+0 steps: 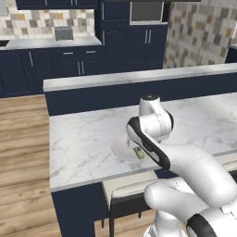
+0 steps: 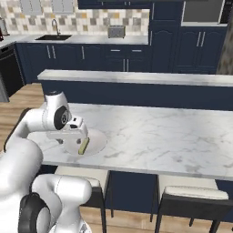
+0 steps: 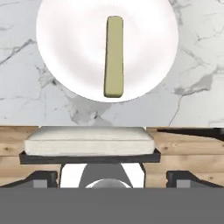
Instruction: Retrieve the butter from the fridge and place it on a plate on the dining table. Then retrieve the butter knife by the fridge and place it near the plate.
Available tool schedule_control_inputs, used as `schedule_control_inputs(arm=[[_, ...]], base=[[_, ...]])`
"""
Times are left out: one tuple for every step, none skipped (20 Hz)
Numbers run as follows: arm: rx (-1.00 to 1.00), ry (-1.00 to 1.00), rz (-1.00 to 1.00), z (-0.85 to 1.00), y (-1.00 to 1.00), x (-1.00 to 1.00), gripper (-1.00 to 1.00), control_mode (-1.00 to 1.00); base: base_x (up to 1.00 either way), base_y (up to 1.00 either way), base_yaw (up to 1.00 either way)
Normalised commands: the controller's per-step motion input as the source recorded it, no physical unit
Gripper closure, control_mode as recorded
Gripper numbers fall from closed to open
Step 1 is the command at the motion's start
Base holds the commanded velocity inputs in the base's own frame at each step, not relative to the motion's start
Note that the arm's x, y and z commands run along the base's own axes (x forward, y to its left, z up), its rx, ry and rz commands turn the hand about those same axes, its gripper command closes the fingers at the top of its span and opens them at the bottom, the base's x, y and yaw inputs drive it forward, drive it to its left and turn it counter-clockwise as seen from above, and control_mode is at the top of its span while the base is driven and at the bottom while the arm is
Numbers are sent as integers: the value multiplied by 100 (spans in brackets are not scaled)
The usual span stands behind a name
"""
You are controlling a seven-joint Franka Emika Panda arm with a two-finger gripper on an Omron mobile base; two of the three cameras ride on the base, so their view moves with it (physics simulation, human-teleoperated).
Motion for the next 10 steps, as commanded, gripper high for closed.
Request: schedule_control_inputs(arm=[[23,0,0,12,-50,-100,-100,-100],[20,0,0,11,-37,-100,-100,-100],[17,2,0,17,-21,-100,-100,-100],[14,3,0,11,-19,-100,-100,-100],[0,5,0,0,-8,-99,-100,-100],[0,0,0,0,0,-84,-100,-100],[0,0,0,-8,0,-62,-100,-100],[0,0,0,-6,0,-32,-100,-100],[0,0,0,0,0,0,-100,-100],[0,0,2,0,1,-2,-100,-100]], base=[[0,0,0],[0,0,0],[0,0,0],[0,0,0],[0,0,0],[0,0,0],[0,0,0],[0,0,0],[0,0,0],[0,0,0]])
